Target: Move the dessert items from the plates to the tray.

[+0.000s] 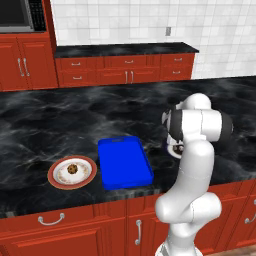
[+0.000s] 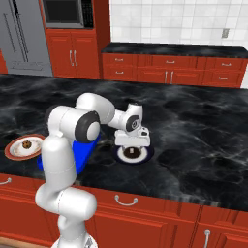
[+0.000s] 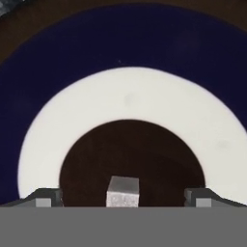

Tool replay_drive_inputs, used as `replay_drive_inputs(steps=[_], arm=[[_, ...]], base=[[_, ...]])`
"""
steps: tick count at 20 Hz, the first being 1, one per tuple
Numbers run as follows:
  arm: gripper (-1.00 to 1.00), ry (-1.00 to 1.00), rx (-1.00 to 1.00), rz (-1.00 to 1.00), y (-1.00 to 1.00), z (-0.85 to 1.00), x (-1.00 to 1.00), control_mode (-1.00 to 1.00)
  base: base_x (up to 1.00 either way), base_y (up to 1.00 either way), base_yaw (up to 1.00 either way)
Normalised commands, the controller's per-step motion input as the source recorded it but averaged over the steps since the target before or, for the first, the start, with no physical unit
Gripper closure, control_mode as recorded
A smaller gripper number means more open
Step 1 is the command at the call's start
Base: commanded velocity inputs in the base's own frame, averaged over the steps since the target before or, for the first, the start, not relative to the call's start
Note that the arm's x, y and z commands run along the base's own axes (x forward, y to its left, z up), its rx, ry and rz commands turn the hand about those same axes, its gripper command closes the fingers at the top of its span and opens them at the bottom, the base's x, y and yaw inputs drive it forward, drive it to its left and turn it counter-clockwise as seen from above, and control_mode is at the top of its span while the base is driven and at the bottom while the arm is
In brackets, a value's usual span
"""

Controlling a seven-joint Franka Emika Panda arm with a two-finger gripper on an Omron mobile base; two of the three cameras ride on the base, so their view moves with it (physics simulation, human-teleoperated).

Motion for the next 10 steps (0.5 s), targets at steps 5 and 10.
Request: replay_drive_inputs(steps=[5, 10], arm=[[-1.00, 0.00, 0.00, 0.00, 0.00, -0.11, 0.00, -1.00], [-1.00, 0.00, 0.00, 0.00, 0.00, -0.09, 0.00, -1.00]], base=[[0.00, 0.00, 0.00], [0.00, 0.00, 0.00]])
